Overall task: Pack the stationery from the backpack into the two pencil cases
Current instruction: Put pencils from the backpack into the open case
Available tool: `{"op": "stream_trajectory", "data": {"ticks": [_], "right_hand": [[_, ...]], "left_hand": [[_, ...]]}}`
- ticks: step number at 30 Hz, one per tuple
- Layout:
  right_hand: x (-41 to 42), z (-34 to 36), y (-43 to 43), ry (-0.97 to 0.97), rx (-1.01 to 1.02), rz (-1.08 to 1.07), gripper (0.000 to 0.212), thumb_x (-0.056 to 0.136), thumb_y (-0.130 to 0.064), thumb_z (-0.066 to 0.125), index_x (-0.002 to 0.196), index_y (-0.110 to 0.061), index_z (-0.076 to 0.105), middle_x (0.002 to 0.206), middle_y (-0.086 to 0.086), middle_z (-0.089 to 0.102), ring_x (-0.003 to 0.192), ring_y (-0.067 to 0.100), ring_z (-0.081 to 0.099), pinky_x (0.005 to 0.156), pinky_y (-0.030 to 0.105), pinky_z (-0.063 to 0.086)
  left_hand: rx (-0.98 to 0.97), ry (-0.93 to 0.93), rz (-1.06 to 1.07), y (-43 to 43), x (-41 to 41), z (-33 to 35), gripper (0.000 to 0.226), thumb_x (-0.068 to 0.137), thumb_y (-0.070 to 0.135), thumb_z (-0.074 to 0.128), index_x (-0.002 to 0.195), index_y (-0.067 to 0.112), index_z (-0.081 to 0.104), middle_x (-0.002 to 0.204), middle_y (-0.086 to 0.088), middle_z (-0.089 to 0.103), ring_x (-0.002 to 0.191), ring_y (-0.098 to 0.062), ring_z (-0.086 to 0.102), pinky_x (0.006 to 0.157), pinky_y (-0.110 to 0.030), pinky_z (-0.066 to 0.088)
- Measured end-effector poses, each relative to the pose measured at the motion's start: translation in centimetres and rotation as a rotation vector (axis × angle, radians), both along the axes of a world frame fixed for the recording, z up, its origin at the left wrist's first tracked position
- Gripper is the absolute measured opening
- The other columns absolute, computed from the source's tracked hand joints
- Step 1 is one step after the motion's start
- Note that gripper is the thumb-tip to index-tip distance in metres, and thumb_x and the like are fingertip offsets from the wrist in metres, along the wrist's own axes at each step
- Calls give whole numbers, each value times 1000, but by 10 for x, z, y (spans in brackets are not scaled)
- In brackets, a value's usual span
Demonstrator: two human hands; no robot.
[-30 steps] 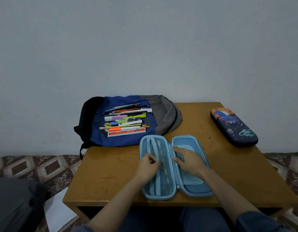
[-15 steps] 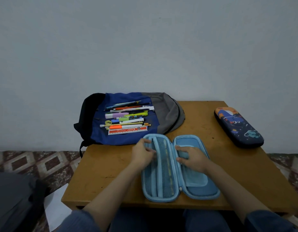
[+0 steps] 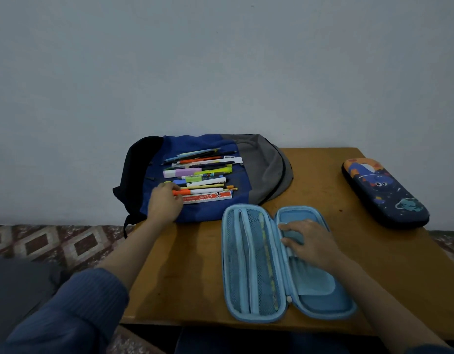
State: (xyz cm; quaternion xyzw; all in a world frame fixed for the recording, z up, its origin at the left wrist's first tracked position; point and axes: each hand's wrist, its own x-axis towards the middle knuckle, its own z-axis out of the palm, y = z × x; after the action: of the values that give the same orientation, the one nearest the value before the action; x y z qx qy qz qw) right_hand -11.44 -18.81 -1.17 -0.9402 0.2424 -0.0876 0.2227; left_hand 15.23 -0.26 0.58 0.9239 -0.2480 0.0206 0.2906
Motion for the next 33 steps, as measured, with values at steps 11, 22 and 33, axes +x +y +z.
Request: {"op": "stream_trajectory", "data": {"ticks": [11, 22, 33], "right_hand": [[0, -1, 1, 12, -24, -40, 37, 91, -37, 55, 128, -31, 54, 126, -14, 57, 119, 8, 45, 82, 17, 34], [-1, -6, 2, -16, 2, -44, 37, 91, -35, 56, 128, -29, 55, 123, -13, 59, 118, 10, 46, 90, 23, 41], [-3, -14, 3, -58, 57, -49, 37, 91, -28, 58, 128, -21, 56, 123, -6, 60, 119, 17, 47, 93, 28, 41]], "left_hand": [[449, -161, -19, 6, 30, -7, 48, 90, 15, 53, 135, 9, 37, 134, -16, 46, 126, -32, 38, 99, -42, 38], [195, -224, 59, 15, 30, -4, 23, 91, 20, 55, 106, 5, 65, 114, -16, 57, 108, -32, 47, 84, -43, 43], [-643, 59, 57, 22, -29, 61, 15, 84, 17, 67, 93, 5, 68, 88, -3, 64, 76, -6, 57, 60, -10, 44]]}}
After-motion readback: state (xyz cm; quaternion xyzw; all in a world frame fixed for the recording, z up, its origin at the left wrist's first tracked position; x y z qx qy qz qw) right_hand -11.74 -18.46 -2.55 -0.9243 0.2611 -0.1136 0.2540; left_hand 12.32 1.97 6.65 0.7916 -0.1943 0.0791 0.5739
